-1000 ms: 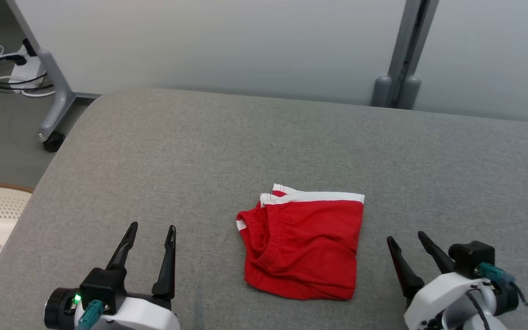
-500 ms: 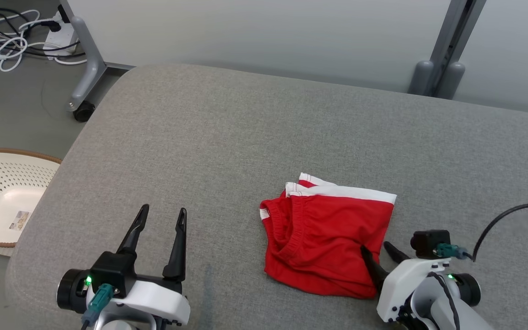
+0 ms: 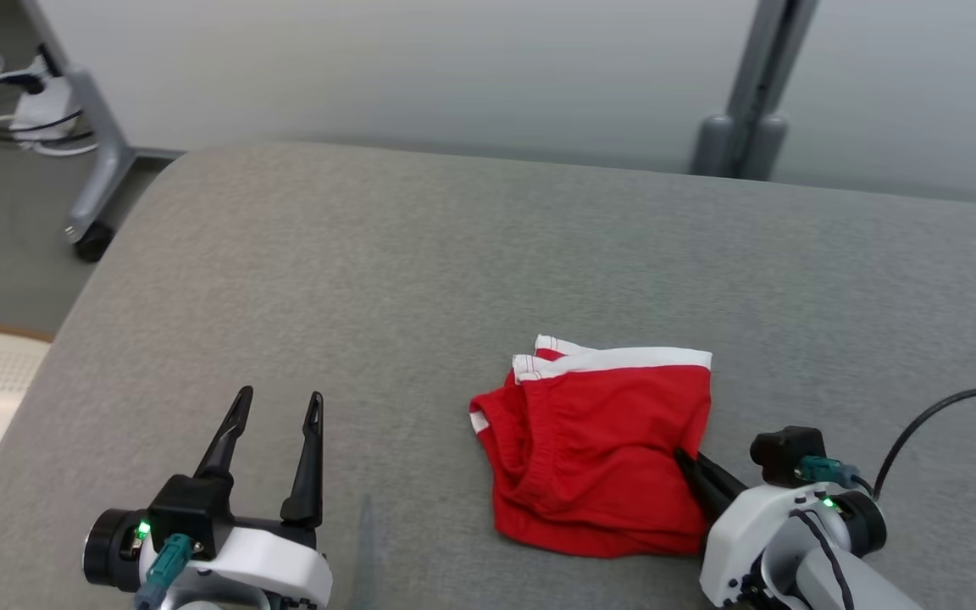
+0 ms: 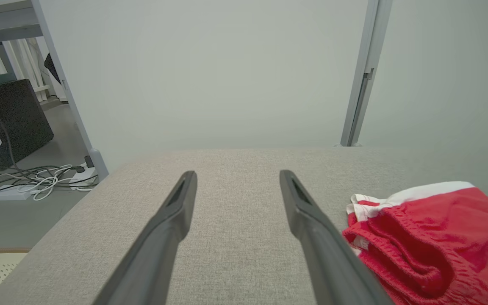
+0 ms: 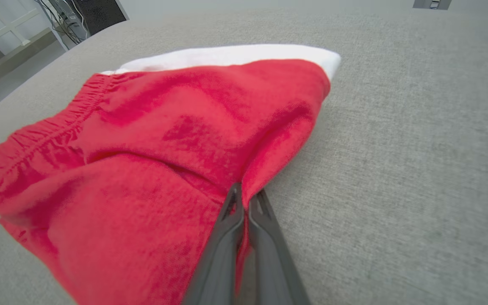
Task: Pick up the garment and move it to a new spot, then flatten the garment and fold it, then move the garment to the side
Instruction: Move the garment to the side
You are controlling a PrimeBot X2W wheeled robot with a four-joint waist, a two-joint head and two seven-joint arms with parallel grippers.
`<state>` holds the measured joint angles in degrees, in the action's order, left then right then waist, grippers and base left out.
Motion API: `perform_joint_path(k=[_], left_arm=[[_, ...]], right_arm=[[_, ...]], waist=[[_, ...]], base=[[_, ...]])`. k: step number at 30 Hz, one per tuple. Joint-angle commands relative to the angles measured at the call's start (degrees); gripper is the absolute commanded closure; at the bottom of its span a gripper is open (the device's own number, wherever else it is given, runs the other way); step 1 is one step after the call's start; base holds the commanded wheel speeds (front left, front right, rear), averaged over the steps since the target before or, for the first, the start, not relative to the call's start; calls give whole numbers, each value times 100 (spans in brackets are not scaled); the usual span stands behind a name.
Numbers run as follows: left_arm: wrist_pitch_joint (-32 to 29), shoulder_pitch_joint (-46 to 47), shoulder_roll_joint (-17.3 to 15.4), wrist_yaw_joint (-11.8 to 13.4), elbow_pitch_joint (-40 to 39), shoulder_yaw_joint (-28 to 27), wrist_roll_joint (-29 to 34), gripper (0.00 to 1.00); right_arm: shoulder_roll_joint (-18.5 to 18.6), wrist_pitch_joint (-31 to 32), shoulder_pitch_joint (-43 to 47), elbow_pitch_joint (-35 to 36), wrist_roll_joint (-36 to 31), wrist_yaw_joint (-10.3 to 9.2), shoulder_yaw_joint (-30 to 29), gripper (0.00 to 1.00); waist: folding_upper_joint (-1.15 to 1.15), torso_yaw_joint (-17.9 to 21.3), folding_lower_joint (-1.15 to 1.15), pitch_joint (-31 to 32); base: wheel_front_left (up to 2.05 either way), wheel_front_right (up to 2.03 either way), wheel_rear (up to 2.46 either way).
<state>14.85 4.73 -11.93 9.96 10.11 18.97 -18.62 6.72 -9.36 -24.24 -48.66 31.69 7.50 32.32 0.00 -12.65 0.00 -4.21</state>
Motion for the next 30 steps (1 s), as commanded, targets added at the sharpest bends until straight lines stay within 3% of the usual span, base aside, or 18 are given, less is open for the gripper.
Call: perform_joint_path(k=[1,7,17,24,30], left_arm=[[25,-52,-50,6,-36,-21,41,0],[29,-178,-66,82,-190,-98,-33,0],[-18,57,-148,130,-499,-94,60,0],[-136,476,-262,57,-674,-30,175,0],[-243,864,-374,-27,-809,45,304,0]], right_arm=[[170,-67,89,81,8,-1,78,100],[726,-101,252,471,-67,-1,321,100],[1596,99,-54,1148,-201,-1,-2,100],[1766,10,-784,1096,-192,-1,-329,100],[2062,-186,-1429,632,-76,-1,-777,100]], waist=[[0,316,0,107],[0,1106,0,182],[0,2365,0,-303],[0,2747,0,-863],[0,2848,0,-1361]], base=[[0,0,0],[0,0,0],[0,0,0],[0,0,0],[0,0,0]])
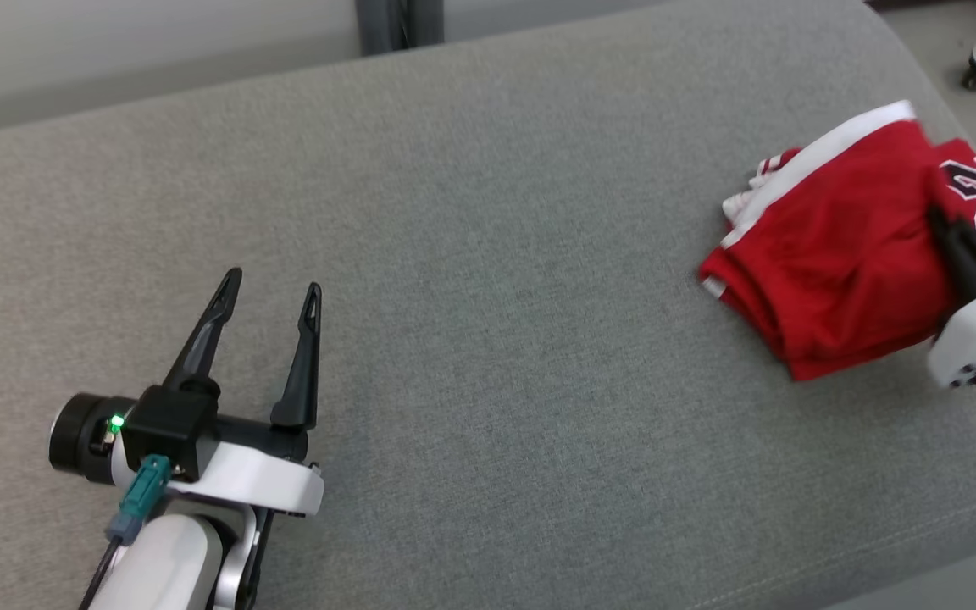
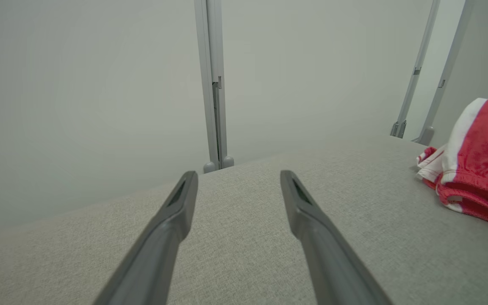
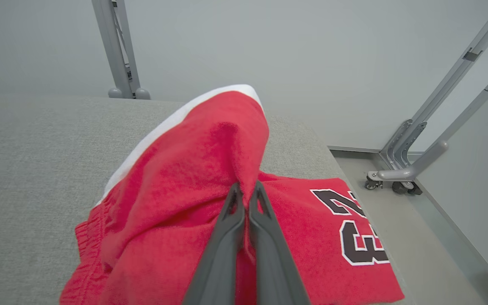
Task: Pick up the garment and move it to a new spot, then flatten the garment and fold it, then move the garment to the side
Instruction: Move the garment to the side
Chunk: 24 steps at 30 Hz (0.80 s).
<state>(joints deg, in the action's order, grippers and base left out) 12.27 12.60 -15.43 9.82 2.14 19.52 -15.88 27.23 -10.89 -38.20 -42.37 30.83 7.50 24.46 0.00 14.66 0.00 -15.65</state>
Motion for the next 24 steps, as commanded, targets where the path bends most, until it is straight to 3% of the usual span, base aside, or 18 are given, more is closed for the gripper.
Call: perform_joint_path(k=[1,8,12,13,14,15,24], left_arm=[[-20,134,-61,-17,-42,-8,48,0],[-225,557,-253,-140,-246,123,256,0],[-303,728,-328,-170,-347,163,331,0],[-320,751,-335,-169,-361,175,336,0],[-340,775,-347,-175,-373,180,342,0],[-342,784,-356,-174,-380,185,346,0],[-311,464,-367,-77,-243,188,241,0]], right_arm=[[64,-67,-124,-78,51,-1,-86,100],[396,-234,-580,-697,261,-1,-502,100],[387,-252,-766,-1086,331,-1,-583,100],[362,-257,-787,-1194,370,-1,-603,79],[331,-253,-794,-1318,395,-1,-626,79],[309,-276,-817,-1397,416,-1,-644,0],[98,-439,-396,-1415,529,-1,-873,0]], waist=[[0,131,0,-312],[0,92,0,-891],[0,64,0,-1119],[0,63,0,-1154],[0,65,0,-1177],[0,70,0,-1190],[0,261,0,-761]], base=[[0,0,0],[0,0,0],[0,0,0],[0,0,0],[0,0,0],[0,0,0],[0,0,0]])
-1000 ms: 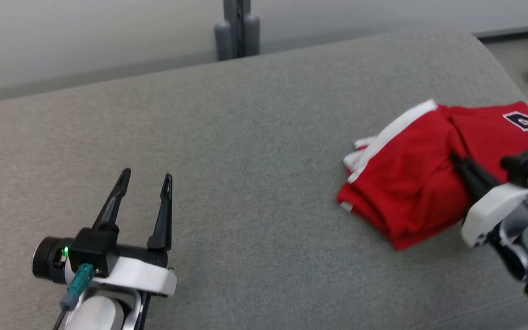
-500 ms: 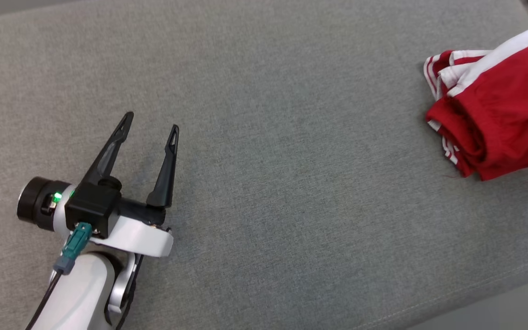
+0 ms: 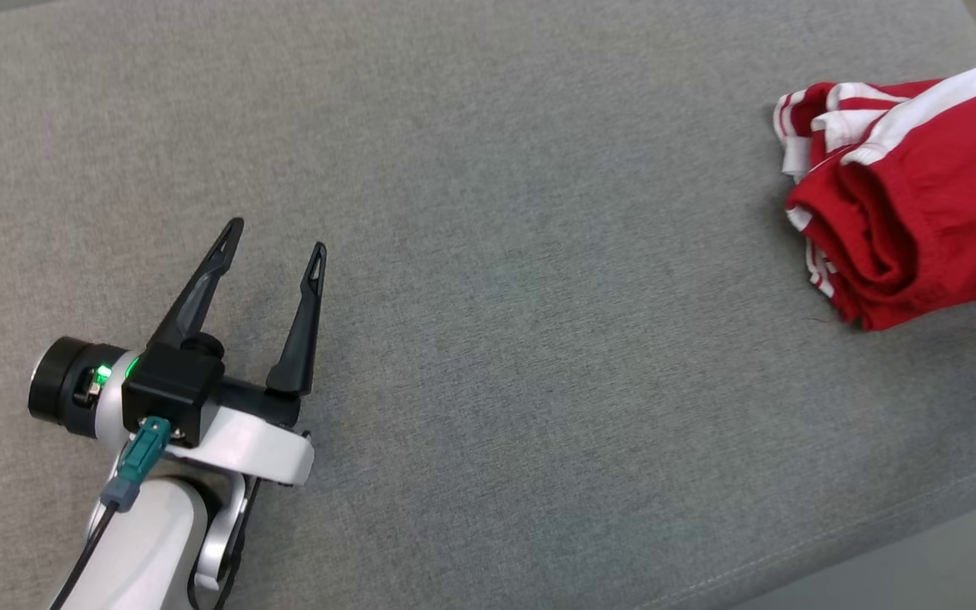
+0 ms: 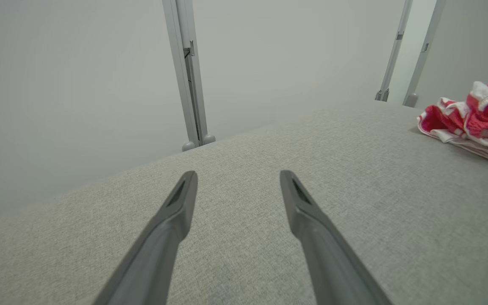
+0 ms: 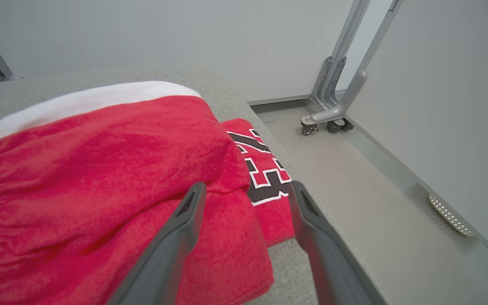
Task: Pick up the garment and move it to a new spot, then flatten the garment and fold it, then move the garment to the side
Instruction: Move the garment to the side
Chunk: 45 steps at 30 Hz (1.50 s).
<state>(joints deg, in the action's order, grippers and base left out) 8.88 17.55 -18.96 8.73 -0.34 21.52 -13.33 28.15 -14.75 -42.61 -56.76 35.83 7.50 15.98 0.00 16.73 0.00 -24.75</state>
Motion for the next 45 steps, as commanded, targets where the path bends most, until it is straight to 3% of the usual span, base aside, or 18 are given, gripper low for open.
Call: perform_joint_path(k=[1,12,27,35,45], left_arm=[[40,-73,-2,46,8,-15,-36,0],[266,-802,207,249,290,-103,-389,0],[431,-1646,289,522,489,-336,-759,0],[442,-2100,120,662,407,-532,-887,0],[437,-2436,27,720,362,-563,-944,0]], right_arm=[[22,-55,131,158,1,-1,-121,0],[-694,-46,1722,1750,-695,0,-1053,0],[-1885,260,2977,3619,-1867,0,-1335,0],[-2196,570,3341,4087,-2156,0,-1282,0],[-2324,831,3956,4540,-2403,0,-1381,0]], waist=[[0,69,0,225],[0,-51,0,1318],[0,-1188,0,2311],[0,-1554,0,2568],[0,-1661,0,2804]], base=[[0,0,0],[0,0,0],[0,0,0],[0,0,0],[0,0,0]])
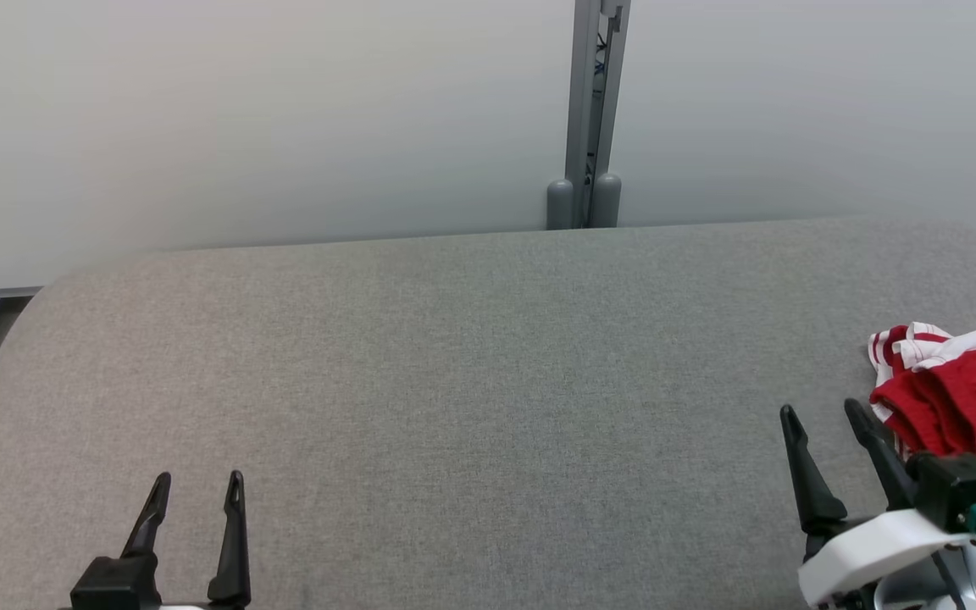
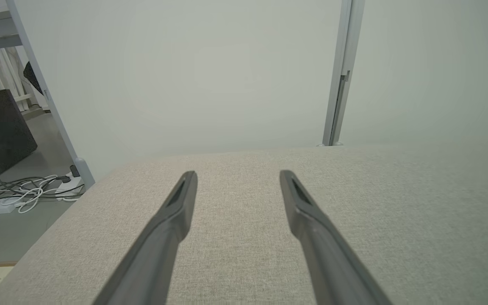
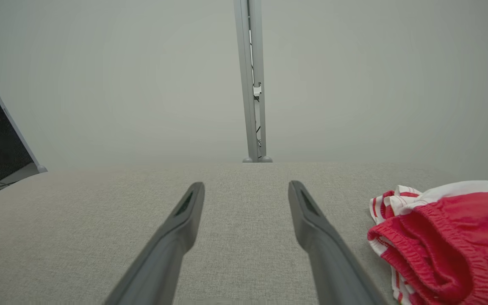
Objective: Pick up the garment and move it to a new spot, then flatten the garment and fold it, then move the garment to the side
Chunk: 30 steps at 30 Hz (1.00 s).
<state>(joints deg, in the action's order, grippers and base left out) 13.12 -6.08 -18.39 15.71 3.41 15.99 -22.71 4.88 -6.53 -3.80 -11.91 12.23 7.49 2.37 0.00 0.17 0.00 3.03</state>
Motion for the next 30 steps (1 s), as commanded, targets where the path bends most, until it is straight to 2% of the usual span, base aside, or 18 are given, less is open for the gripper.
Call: perform_joint_path(k=[1,12,30], left_arm=[[13,-86,-31,30,-13,-11,-22,0],[-39,-265,-111,-24,29,41,-96,0],[54,-77,-234,-239,122,0,-222,0]], right_arm=[[-5,47,144,100,-54,1,-32,0],[-88,266,648,541,-128,1,-219,0],[-136,344,710,707,-156,1,-262,0]], waist=[[0,-3,0,49],[0,1,0,214],[0,-50,0,200]], base=[[0,0,0],[0,0,0],[0,0,0]])
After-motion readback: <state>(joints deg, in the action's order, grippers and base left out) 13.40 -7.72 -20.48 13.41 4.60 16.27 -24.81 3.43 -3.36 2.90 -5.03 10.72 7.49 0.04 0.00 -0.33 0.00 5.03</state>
